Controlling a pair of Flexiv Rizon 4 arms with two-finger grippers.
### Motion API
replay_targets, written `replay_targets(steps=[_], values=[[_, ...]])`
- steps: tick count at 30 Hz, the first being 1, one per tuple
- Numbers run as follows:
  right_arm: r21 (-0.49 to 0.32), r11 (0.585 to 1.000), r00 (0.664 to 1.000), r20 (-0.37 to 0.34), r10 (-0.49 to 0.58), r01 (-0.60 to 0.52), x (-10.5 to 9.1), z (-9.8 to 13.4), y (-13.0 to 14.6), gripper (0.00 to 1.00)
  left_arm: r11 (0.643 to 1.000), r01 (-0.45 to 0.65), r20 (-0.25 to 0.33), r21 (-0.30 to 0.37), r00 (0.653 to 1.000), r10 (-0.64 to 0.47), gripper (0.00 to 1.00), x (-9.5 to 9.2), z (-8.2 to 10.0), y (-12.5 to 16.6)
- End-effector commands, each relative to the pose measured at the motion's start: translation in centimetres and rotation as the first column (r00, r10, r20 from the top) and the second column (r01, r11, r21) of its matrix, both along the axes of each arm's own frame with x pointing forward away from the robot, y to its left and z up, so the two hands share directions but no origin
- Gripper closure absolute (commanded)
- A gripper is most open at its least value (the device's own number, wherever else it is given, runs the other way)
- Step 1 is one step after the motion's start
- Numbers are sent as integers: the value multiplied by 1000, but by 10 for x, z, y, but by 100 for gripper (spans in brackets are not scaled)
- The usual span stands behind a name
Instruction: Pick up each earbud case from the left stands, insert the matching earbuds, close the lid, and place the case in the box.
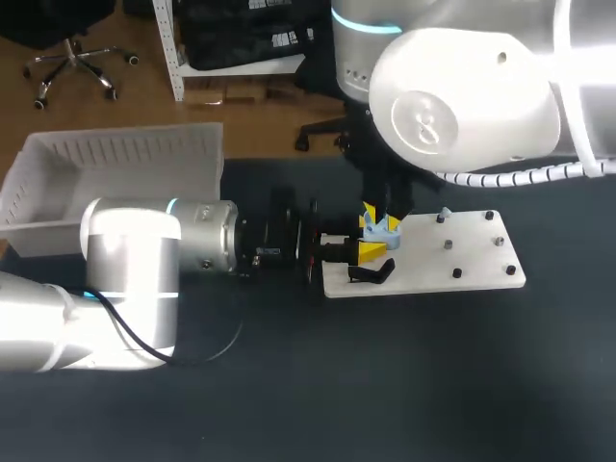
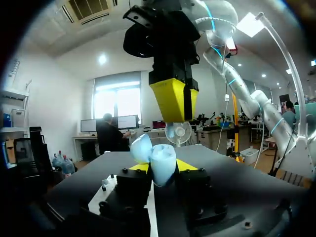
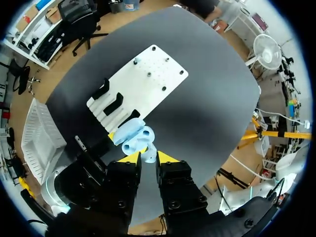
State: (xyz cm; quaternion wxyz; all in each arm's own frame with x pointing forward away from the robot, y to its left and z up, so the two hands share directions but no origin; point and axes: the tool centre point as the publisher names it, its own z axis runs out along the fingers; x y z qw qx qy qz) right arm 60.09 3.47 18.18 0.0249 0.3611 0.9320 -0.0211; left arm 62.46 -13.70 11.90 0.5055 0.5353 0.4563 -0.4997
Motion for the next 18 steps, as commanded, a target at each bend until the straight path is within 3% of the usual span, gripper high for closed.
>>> replay_targets(steps=[1,18], values=[[-15,1000,1000,-6,-5,5,3,-1,3,100,1000,-4,3,-4,1000,4,100,-1,-1,0],[-33,999,1000,-23,-15,14,8,-7,4,100,1000,-4,3,-4,1000,4,100,-1,-1,0]])
